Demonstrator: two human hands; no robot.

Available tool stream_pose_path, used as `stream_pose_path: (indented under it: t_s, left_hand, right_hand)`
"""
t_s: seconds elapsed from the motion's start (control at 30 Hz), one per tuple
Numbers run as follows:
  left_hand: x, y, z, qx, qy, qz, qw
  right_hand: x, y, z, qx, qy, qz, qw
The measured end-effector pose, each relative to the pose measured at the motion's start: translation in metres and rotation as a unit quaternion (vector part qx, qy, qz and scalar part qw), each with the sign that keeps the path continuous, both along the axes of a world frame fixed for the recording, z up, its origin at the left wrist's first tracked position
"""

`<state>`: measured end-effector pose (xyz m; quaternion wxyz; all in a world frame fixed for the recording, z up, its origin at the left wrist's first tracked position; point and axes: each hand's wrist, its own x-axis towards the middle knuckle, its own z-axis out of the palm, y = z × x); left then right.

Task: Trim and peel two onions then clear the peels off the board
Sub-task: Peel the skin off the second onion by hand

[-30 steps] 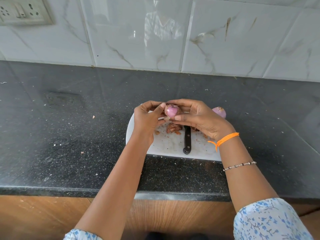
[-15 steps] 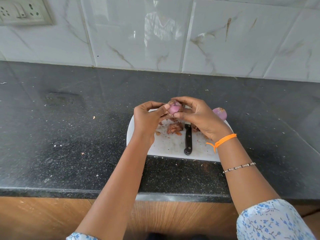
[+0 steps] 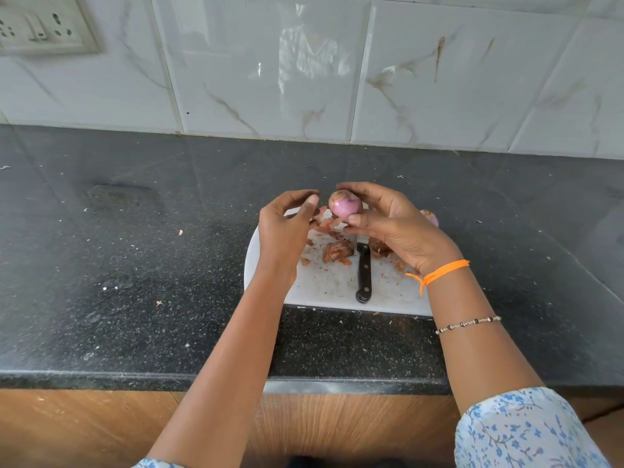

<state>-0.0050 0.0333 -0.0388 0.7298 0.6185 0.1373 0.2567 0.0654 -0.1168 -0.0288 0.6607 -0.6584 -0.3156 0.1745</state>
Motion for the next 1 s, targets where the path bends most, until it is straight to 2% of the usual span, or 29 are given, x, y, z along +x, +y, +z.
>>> stream_pose_path:
  t_s: [0.07,0.17,0.37,0.83,1.0]
  left_hand:
    - [-0.0015,-0.0008,0.0020,0.031,-0.007,-0.025,0.999]
    - [-0.0043,-0.0054,0.0025,0.059,0.028,-0.094,0.993]
    - [-0.0042,0.0018,0.0005,-0.069,0.042,-0.173,0.982]
    - [-0.0025,0.0018,0.0011,-0.073,0.017,-0.117,0.990]
    - [-0.0042,0.0014,0.0021,-0.063,0.027,-0.165,0.984]
  right_hand:
    - [0.0003,-0.0002,-0.0005,-0.020,-0.025,-0.011,0.999]
    - [-0.0018,0.0006,0.0002,-0.029,-0.034,0.012,0.999]
    - [-0.0026,-0.0037,0.0011,-0.057,-0.055,0.031,0.996]
    - [-0.0016,-0.0024,0.0009,-0.033,-0.027,0.056,0.998]
    - [-0.0017,-0.0028,0.0003,-0.030,-0.022,0.055,0.998]
